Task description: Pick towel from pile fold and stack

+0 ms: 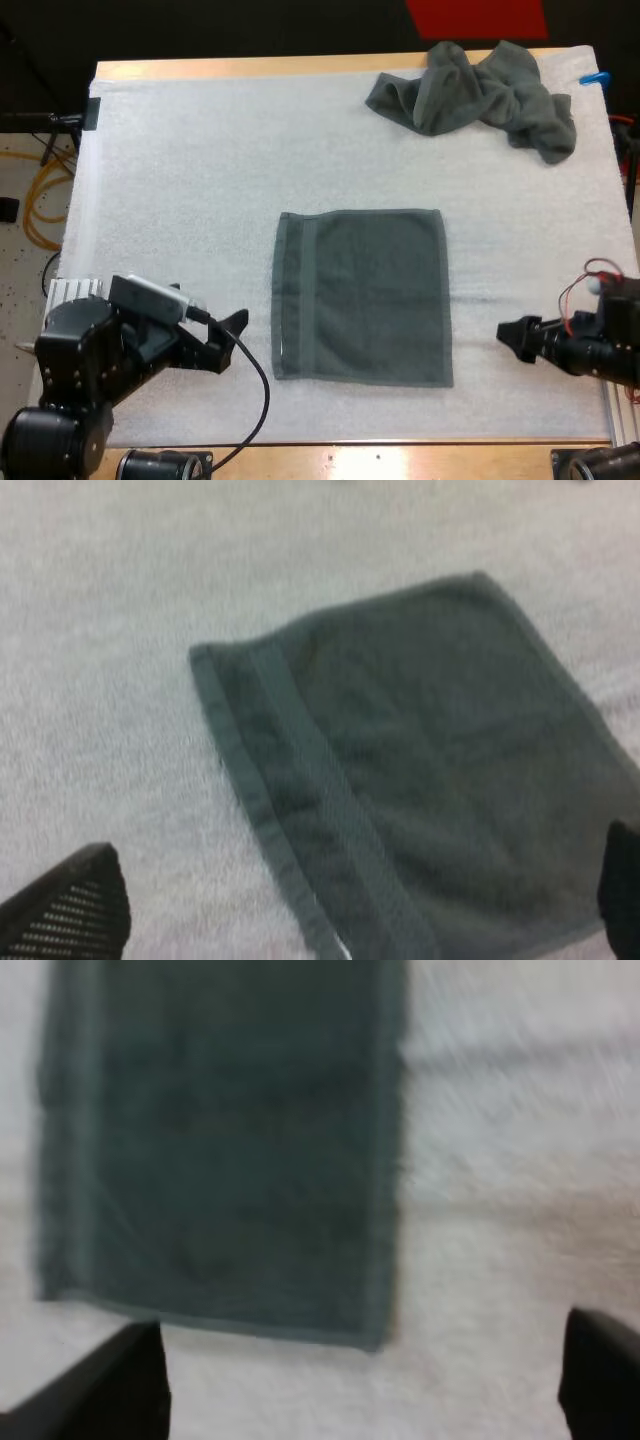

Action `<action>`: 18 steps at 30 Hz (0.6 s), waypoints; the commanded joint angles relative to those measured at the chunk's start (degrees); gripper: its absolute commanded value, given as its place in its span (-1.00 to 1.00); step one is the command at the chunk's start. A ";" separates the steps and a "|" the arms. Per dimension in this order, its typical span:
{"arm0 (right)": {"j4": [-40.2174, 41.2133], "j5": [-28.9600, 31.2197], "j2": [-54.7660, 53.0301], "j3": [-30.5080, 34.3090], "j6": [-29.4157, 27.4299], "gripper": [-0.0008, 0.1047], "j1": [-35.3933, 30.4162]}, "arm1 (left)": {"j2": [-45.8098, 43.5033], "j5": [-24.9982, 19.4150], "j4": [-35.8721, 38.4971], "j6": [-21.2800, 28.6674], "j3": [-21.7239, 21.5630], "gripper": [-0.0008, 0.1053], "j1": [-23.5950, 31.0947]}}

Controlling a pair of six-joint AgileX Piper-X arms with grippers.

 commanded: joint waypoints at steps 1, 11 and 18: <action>0.20 -0.16 0.01 1.25 -0.94 0.47 0.09 | -0.13 -1.17 0.69 0.03 0.93 0.76 0.12; -12.97 -10.58 8.26 14.78 4.18 0.47 1.87 | -0.15 -1.18 0.68 0.02 8.76 0.76 0.12; -26.50 -10.41 19.11 14.86 13.83 0.47 12.70 | -0.15 -1.08 -1.07 0.02 8.79 0.76 0.12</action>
